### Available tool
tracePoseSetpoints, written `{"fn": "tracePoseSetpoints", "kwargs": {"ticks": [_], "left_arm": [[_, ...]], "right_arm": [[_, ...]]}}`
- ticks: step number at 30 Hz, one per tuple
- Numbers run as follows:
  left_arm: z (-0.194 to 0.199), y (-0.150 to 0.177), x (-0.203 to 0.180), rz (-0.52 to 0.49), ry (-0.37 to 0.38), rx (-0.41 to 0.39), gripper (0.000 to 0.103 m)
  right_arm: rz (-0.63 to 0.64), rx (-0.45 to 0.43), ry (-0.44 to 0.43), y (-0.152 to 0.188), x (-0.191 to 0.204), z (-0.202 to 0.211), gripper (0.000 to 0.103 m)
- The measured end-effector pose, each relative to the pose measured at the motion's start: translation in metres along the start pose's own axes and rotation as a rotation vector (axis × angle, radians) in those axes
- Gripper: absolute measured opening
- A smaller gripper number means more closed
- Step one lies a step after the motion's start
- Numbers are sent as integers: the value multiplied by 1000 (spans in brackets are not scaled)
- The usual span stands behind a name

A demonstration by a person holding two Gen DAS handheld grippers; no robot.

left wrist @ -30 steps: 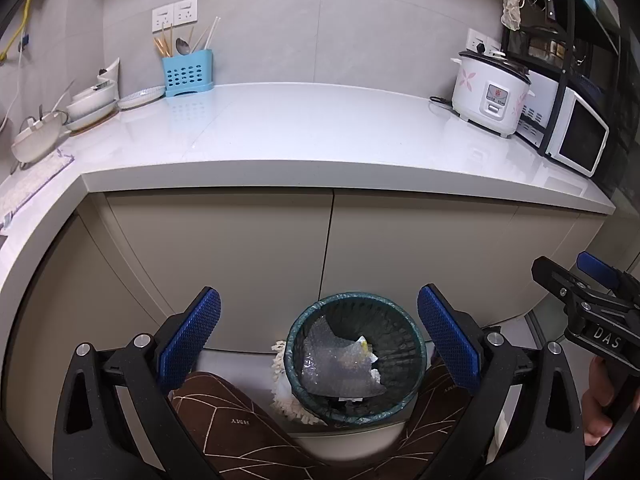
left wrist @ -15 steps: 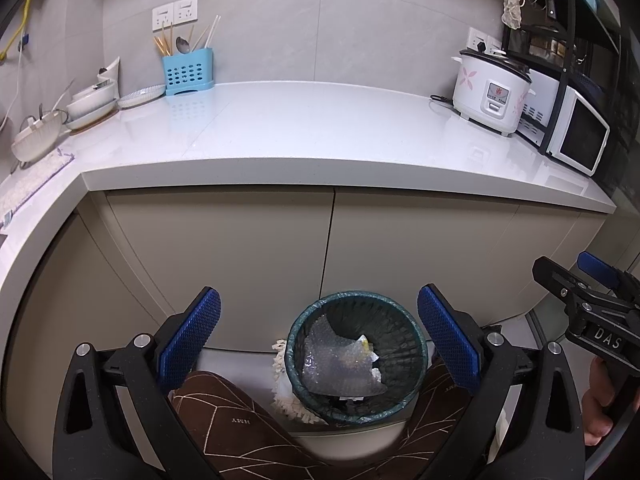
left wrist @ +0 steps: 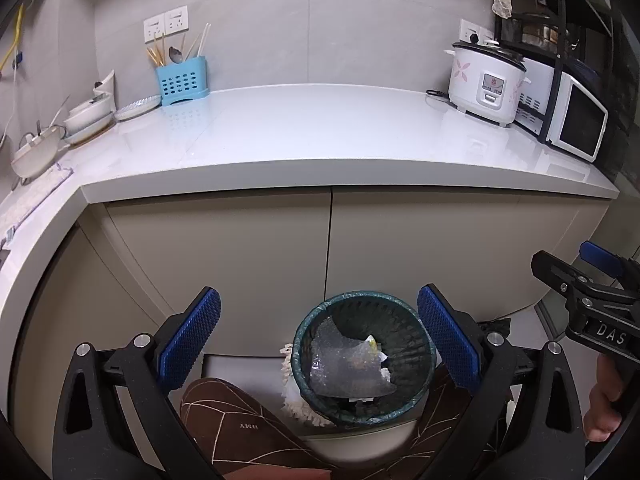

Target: Collect trash

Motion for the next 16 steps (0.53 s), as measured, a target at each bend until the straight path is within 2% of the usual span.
{"fn": "tracePoseSetpoints", "kwargs": {"ticks": [16], "left_arm": [[-6,4,1,11,9,11,97]], "right_arm": [[5,5,-2,2,1,-3,95]]}}
Point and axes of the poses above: each gripper's, at about its wrist camera, not at the fingertips, and z roughly against the way its jaws point, x to its left, y to its underside, the point moved 7 cm from there along -z, roughly the way its jaws point, and after that the axes turned 14 degrees about -y, right-handed, at the moved point
